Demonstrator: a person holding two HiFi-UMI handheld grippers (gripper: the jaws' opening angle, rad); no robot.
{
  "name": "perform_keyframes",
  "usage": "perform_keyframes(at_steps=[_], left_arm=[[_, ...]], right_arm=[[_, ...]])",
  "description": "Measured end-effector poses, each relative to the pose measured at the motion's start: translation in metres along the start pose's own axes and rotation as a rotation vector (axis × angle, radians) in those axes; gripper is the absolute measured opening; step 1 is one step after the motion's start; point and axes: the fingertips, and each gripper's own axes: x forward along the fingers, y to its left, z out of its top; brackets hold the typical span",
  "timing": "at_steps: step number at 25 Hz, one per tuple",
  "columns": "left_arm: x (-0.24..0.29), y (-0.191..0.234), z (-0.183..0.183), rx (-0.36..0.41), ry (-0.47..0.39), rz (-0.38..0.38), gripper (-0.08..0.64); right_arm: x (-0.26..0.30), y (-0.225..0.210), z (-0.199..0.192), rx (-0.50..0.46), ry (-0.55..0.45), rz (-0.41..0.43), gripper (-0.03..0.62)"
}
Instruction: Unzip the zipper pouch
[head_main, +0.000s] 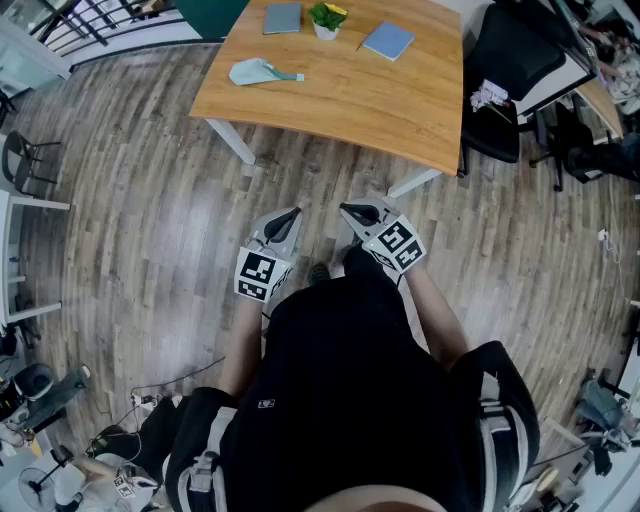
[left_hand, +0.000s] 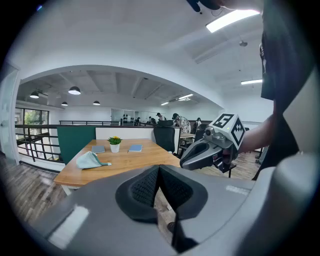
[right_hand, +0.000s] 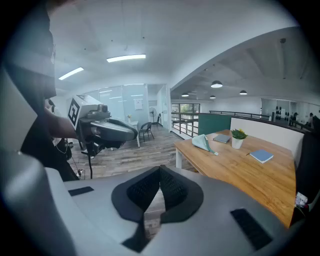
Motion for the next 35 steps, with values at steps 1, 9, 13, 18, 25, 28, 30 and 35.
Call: perform_keyframes(at_steps=[1,9,13,18,25,28,30,35], left_arm=[[-0.001,-0.004,0.001,0.000,-0.006,0.000,0.002],[-0.011,-0.007,0.001,-0.006,-0.003,-0.006,0.002],[-0.010,-0.010,0.001,-0.003,-0.005,-0.003,0.002],[-0.011,-0.011,-0.001,-0.002,-0.002,0.002,0.002],[-0.012,-0.012,0.001,-0.009,-0.024,0.008,0.002],[-0.010,-0.010,0.004,-0.016,-0.034,0.012,0.003],[-0.009,-0.010,0.006,-0.024,-0.040,0.009,0.003],[-0.008,-0.014,0.003,-0.040,-0.044,-0.012,0.025]], right_arm=[[-0.003,-0.002,-0.002,-0.001,0.004,-0.005,0.005],[-0.012,-0.002,-0.001,0.009,-0.012,-0.043,0.003],[-0.016,-0.002,-0.005,0.002,-0.017,-0.068,0.003],[-0.021,-0.003,-0.009,0.016,-0.035,-0.089,0.003],[-0.023,-0.006,-0.010,0.011,-0.046,-0.110,0.006],[-0.025,-0.010,-0.006,0.014,-0.062,-0.116,0.013],[-0.027,-0.012,-0.003,0.021,-0.082,-0.125,0.029],[-0.028,-0.013,-0.004,0.024,-0.097,-0.136,0.071]])
